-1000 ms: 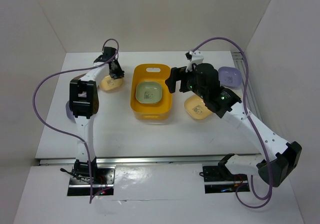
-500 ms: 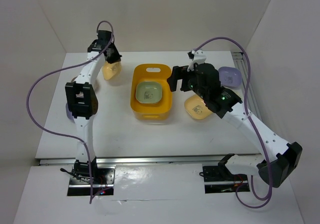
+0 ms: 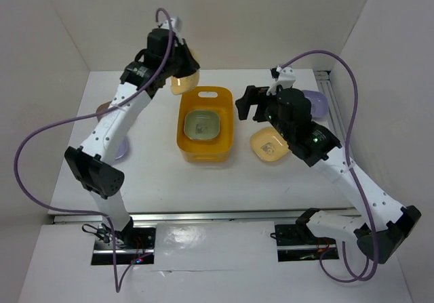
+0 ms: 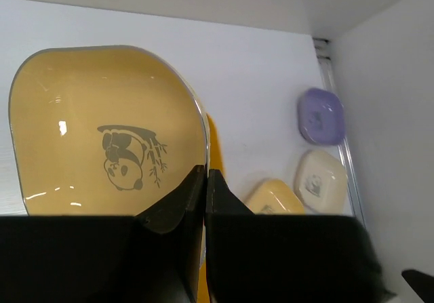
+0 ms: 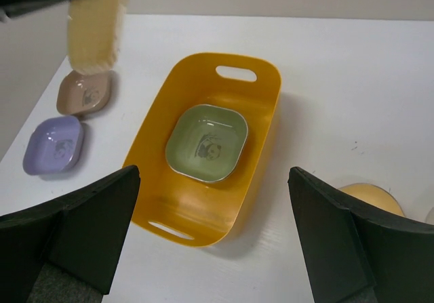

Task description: Place the plates into the plastic bin on the countertop

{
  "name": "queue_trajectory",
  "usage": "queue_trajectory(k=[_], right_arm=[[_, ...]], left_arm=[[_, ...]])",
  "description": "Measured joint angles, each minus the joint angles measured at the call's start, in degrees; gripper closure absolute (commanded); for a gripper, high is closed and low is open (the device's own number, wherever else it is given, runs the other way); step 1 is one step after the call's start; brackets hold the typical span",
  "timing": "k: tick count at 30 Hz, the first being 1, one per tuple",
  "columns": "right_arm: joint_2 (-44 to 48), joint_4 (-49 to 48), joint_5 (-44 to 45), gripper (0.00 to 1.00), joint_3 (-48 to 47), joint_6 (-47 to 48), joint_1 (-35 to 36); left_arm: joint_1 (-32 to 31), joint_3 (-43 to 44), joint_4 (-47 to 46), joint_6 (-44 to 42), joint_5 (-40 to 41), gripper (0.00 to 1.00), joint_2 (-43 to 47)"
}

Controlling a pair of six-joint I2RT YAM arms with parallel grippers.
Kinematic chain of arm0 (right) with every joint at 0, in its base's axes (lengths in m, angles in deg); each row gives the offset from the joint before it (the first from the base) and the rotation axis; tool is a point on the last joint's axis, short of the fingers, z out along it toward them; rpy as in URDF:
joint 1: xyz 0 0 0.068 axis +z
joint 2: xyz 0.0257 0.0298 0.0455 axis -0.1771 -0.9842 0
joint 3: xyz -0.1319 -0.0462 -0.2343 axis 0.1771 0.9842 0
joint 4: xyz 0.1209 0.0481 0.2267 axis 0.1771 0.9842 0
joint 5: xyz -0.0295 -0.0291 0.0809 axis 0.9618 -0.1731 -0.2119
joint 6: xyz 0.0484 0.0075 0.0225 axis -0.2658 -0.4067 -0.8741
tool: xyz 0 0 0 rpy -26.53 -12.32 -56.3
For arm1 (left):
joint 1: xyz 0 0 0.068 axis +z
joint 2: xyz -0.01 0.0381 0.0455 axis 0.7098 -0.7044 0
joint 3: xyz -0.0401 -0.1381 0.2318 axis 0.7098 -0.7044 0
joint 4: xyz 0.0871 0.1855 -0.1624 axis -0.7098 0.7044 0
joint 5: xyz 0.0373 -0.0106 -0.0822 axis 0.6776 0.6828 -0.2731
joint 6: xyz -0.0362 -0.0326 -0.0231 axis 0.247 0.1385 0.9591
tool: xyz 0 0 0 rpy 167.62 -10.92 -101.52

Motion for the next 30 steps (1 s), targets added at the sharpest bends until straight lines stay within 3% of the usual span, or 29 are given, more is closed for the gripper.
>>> queue_trajectory(k=[5,10,17,30], right_arm=[[2.54,0.20,1.64,0.01,-0.13,-0.31,0.00],[2.99,1.01,2.54,0.01,-0.20,-0.42,-0.26],[3.06,1.29,3.06,0.01,-0.17,-0.42,-0.70],[3.08,1.25,2.21,0.01,-0.04,-0.44,-1.09]], left_arm=[[-8.35,0.59,-0.37,0.74,2.19,1.00,-4.24],[-12.52,1.03,0.61,1.11,5.57,1.00,-13.31],[-12.70,1.77,4.35,-0.76,6.27,1.00,-21.22],[-12.41,-1.05,4.76,-1.90,9.07,1.00,-21.14]])
